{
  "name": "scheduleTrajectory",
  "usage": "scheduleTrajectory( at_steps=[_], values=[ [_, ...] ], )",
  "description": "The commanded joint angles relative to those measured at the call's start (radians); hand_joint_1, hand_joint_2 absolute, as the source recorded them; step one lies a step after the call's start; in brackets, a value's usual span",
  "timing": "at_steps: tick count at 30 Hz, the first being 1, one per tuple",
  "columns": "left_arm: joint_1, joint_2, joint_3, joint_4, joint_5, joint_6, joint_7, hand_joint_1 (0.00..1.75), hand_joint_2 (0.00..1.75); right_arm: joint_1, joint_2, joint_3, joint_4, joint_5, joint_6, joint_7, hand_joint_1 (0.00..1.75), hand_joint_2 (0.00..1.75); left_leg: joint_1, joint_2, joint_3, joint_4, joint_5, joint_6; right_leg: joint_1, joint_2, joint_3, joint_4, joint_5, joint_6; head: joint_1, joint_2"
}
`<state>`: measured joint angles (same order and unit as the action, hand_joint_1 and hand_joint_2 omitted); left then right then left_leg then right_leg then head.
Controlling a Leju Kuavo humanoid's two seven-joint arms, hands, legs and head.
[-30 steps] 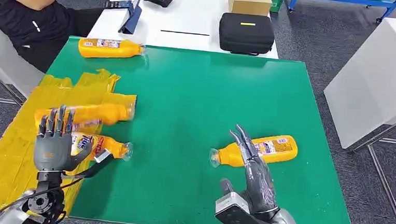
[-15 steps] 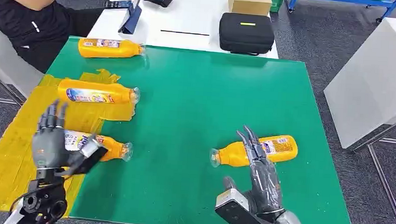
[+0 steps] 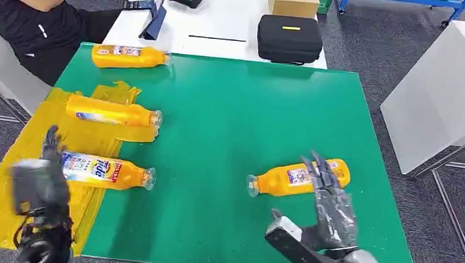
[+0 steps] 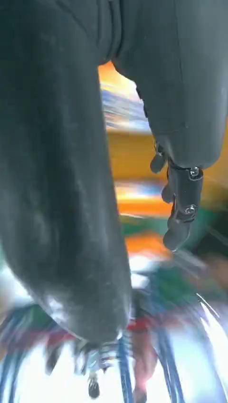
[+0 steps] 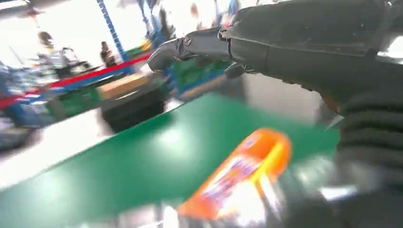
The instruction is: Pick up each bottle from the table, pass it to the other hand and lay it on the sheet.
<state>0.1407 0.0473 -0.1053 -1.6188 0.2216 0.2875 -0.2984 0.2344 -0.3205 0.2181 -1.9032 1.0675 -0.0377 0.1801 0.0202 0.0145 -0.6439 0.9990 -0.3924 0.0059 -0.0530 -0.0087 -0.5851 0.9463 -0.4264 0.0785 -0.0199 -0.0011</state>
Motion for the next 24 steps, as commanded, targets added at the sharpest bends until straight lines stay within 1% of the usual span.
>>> scheduleTrajectory(
  at_steps=[1, 2, 3, 4, 6, 8, 10, 11, 13, 14, 16, 17, 18, 19, 21, 22, 24],
  values=[
    [0.182, 0.083, -0.208, -0.210, 0.258, 0.013, -0.053, 0.00, 0.00, 0.050, -0.077, -0.299, 0.081, 0.129, 0.136, -0.013, 0.00, 1.75, 0.001, -0.003, 0.006, 0.001, -0.004, 0.001, 0.001, -0.002, 0.007, 0.000, -0.004, -0.005, 0.000, 0.000],
    [0.171, 0.087, -0.214, -0.194, 0.270, 0.011, -0.063, 0.00, 0.00, 0.029, -0.087, -0.314, 0.119, 0.153, 0.170, -0.005, 0.00, 1.75, -0.001, -0.002, 0.004, 0.000, -0.002, 0.001, 0.001, -0.001, 0.005, -0.001, -0.004, -0.002, 0.000, 0.000],
    [0.166, 0.087, -0.214, -0.184, 0.280, 0.005, -0.065, 0.00, 0.00, 0.020, -0.093, -0.323, 0.148, 0.153, 0.175, -0.007, 0.00, 1.75, 0.000, -0.002, 0.003, 0.000, -0.002, 0.001, 0.001, -0.001, 0.004, -0.001, -0.003, -0.001, 0.000, 0.000],
    [0.155, 0.087, -0.214, -0.175, 0.282, 0.000, -0.067, 0.00, 0.00, 0.010, -0.107, -0.331, 0.184, 0.151, 0.181, -0.010, 0.00, 1.75, 0.000, -0.002, 0.006, 0.000, -0.004, 0.001, 0.002, -0.001, 0.007, -0.001, -0.004, -0.004, 0.000, 0.000],
    [0.137, 0.084, -0.214, -0.162, 0.283, -0.009, -0.066, 0.00, 0.00, 0.002, -0.141, -0.333, 0.234, 0.160, 0.181, -0.002, 0.00, 1.75, 0.000, -0.002, 0.003, -0.001, -0.002, 0.001, 0.002, 0.000, 0.005, -0.002, -0.002, -0.001, 0.000, 0.000],
    [0.127, 0.081, -0.212, -0.154, 0.275, -0.006, -0.066, 0.00, 0.00, 0.006, -0.148, -0.335, 0.249, 0.162, 0.177, 0.001, 0.00, 1.75, 0.000, -0.003, 0.005, -0.001, -0.002, 0.001, 0.002, -0.001, 0.007, -0.003, -0.002, -0.003, 0.000, 0.000],
    [0.124, 0.082, -0.212, -0.150, 0.273, -0.006, -0.064, 0.00, 0.00, 0.013, -0.152, -0.326, 0.242, 0.157, 0.176, 0.001, 0.00, 1.75, 0.000, -0.002, 0.004, -0.001, -0.001, 0.001, 0.002, -0.001, 0.006, -0.002, -0.002, -0.001, 0.000, 0.000],
    [0.119, 0.076, -0.205, -0.155, 0.275, -0.027, -0.100, 0.00, 0.00, 0.009, -0.162, -0.311, 0.230, 0.164, 0.142, 0.011, 0.00, 1.75, 0.000, -0.002, 0.006, -0.001, -0.002, 0.001, 0.002, -0.001, 0.008, -0.002, -0.003, -0.002, 0.000, 0.000],
    [0.106, 0.063, -0.188, -0.163, 0.270, -0.035, -0.084, 0.00, 0.00, -0.031, -0.211, -0.264, 0.222, 0.187, 0.155, 0.044, 0.00, 1.75, 0.000, -0.001, 0.004, -0.001, -0.001, 0.001, 0.001, 0.000, 0.005, -0.002, -0.002, 0.000, 0.000, 0.000],
    [0.104, 0.062, -0.186, -0.164, 0.269, -0.035, -0.080, 0.00, 0.00, -0.043, -0.212, -0.261, 0.226, 0.186, 0.159, 0.046, 0.00, 1.75, 0.000, 0.000, 0.006, 0.000, -0.003, 0.001, 0.001, 0.001, 0.007, -0.001, -0.003, -0.003, 0.000, 0.000],
    [0.104, 0.060, -0.184, -0.165, 0.268, -0.035, -0.077, 0.00, 0.00, -0.047, -0.217, -0.255, 0.231, 0.186, 0.161, 0.047, 0.00, 1.75, 0.000, 0.000, 0.003, -0.001, -0.001, 0.001, 0.001, 0.001, 0.005, -0.001, -0.001, 0.000, 0.000, 0.000],
    [0.106, 0.058, -0.183, -0.163, 0.269, -0.042, -0.076, 0.00, 0.00, -0.060, -0.253, -0.223, 0.261, 0.162, 0.167, 0.047, 0.00, 1.75, 0.000, 0.000, 0.006, -0.001, -0.002, 0.001, 0.001, 0.001, 0.008, -0.001, -0.002, -0.002, 0.000, 0.000],
    [0.104, 0.058, -0.183, -0.160, 0.268, -0.046, -0.077, 0.00, 0.00, -0.076, -0.264, -0.210, 0.286, 0.146, 0.164, 0.045, 0.00, 1.75, 0.000, 0.000, 0.005, -0.001, -0.002, 0.001, 0.002, 0.001, 0.007, -0.002, -0.002, -0.001, 0.000, 0.000],
    [0.101, 0.056, -0.181, -0.154, 0.268, -0.047, -0.079, 0.00, 0.00, -0.098, -0.267, -0.192, 0.318, 0.129, 0.160, 0.036, 0.00, 1.75, 0.001, 0.000, 0.008, 0.000, -0.003, 0.001, 0.002, 0.002, 0.010, -0.002, -0.002, -0.004, 0.000, 0.000],
    [0.093, 0.054, -0.177, -0.140, 0.279, -0.058, -0.080, 0.00, 0.00, -0.149, -0.269, -0.138, 0.389, 0.114, 0.138, 0.028, 0.00, 1.75, 0.001, 0.001, 0.006, -0.001, -0.002, 0.001, 0.002, 0.002, 0.008, -0.003, -0.001, -0.001, 0.000, 0.000],
    [0.092, 0.054, -0.175, -0.137, 0.281, -0.060, -0.081, 0.00, 0.00, -0.166, -0.269, -0.112, 0.412, 0.104, 0.125, 0.027, 0.00, 1.75, 0.001, 0.001, 0.009, -0.001, -0.003, 0.001, 0.003, 0.003, 0.011, -0.003, -0.002, -0.004, 0.000, 0.000],
    [0.101, 0.056, -0.173, -0.138, 0.285, -0.062, -0.085, 0.00, 0.00, -0.184, -0.274, -0.074, 0.437, 0.089, 0.111, 0.024, 0.00, 1.75, 0.001, 0.002, 0.007, -0.002, -0.002, 0.001, 0.002, 0.003, 0.008, -0.003, -0.001, -0.001, 0.000, 0.000]
  ],
)
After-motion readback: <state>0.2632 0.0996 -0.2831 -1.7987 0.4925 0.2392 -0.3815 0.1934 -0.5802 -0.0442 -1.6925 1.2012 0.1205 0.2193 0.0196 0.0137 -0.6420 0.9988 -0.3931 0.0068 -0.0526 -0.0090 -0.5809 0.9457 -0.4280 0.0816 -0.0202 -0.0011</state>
